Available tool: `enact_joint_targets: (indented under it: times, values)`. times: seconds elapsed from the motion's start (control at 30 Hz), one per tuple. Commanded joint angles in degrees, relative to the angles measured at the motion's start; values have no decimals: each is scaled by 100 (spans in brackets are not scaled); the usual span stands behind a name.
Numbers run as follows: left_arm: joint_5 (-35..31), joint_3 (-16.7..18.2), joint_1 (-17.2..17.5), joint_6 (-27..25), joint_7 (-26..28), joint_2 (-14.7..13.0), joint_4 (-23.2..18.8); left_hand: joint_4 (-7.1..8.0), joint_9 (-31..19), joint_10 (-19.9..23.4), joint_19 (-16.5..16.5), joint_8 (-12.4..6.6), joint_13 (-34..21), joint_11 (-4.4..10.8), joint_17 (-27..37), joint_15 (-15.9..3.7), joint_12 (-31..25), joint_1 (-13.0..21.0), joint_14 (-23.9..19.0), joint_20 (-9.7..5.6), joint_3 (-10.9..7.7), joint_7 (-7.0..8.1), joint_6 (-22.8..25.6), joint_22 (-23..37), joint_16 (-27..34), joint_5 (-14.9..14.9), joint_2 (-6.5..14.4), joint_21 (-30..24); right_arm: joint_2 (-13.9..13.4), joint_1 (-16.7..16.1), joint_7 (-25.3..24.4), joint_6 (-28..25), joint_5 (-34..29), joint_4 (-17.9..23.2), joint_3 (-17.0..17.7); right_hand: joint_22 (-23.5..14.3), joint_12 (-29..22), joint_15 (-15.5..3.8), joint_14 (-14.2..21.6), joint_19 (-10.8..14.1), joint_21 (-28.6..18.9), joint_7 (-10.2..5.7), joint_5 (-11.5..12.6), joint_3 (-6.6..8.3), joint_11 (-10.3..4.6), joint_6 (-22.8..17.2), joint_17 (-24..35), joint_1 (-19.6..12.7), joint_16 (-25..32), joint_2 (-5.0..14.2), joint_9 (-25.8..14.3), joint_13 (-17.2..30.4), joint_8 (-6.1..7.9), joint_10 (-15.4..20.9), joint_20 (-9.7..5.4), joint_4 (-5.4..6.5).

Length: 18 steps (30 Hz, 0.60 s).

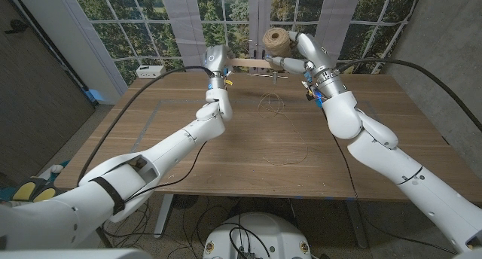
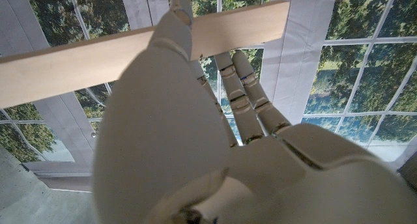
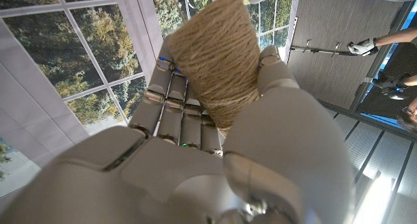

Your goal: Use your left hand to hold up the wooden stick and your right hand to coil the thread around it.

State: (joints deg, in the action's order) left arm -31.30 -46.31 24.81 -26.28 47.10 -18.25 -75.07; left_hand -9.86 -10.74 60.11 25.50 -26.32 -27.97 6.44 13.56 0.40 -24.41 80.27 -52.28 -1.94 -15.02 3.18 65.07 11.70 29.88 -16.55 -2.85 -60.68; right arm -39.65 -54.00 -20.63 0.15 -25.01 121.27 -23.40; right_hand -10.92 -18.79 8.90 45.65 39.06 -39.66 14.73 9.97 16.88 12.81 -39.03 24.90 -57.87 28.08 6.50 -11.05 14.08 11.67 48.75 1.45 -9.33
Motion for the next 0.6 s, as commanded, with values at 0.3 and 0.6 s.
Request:
enact_joint_targets:
  times: [0.3, 0.6]
  values:
    - [496, 144, 24, -89, -114, 31, -294, 17, -18, 86, 49, 45, -63, -12, 1383, -1414, 21, 369, -1160, 17, -95, -284, 451, -19, -23, -120, 391, -100, -98, -393, 368, -75, 368, 45, -74, -3, -12, -1894, 1492, -410, -53, -1386, 22, 885, -872, -1978, 56, -166, 6, 344, -21, 10, 12, 1179, -351, 491]
    - [739, 261, 97, -44, -195, 47, -447, 9, -22, 116, 46, 143, -92, -43, 1419, -1413, 51, 368, -1176, 19, -120, -324, 386, -48, -57, -200, 344, -161, -128, -452, 525, -83, 627, -51, -136, -1, 2, -1878, 1496, -427, -80, -1359, 22, 887, -861, -1983, 70, -174, 2, 348, -21, 8, 9, 1186, -339, 475]
